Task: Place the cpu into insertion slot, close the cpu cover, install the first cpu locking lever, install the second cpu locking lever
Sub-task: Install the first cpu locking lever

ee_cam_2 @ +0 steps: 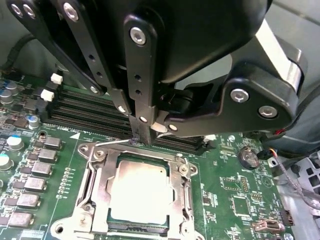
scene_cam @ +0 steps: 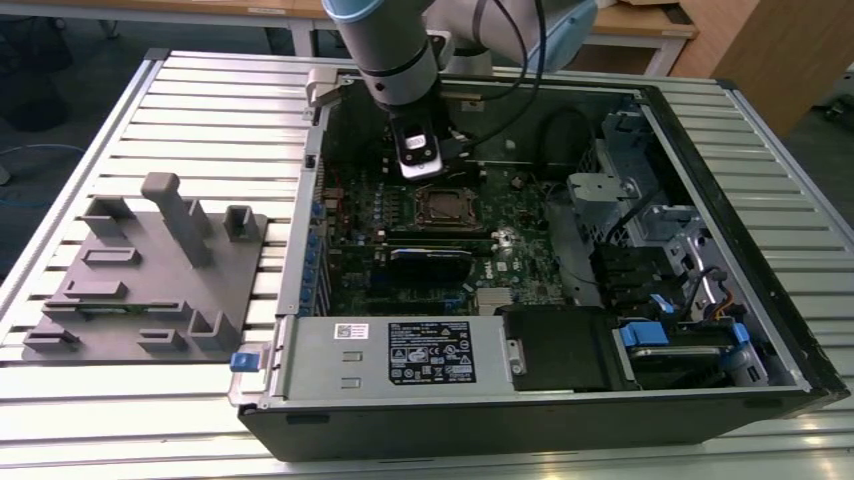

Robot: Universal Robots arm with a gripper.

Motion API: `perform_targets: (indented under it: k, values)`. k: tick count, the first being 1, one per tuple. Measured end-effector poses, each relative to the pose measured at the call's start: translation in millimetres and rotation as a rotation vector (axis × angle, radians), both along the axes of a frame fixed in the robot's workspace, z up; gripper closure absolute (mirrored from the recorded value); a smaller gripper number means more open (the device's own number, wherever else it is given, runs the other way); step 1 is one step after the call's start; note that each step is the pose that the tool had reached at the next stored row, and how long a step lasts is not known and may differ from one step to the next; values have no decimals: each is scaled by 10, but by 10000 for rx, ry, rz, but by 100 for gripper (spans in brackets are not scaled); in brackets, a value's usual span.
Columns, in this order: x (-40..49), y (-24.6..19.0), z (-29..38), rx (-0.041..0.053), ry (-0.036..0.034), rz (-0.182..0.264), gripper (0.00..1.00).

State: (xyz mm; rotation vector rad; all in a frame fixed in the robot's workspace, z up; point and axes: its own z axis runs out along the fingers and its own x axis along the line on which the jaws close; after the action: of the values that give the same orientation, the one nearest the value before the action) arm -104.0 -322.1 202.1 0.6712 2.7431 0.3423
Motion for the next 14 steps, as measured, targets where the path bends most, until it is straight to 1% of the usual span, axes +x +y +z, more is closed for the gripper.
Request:
perform_targets:
  k: [4,7,10,14]
  values:
    - [-3,14,-3,-4,-2,-1,90]
    - [-3,33,-11,-84,-3,-3,90]
    - [-3,36,-22,-160,-4,-2,90]
    - [1,36,-36,-304,-4,-3,90]
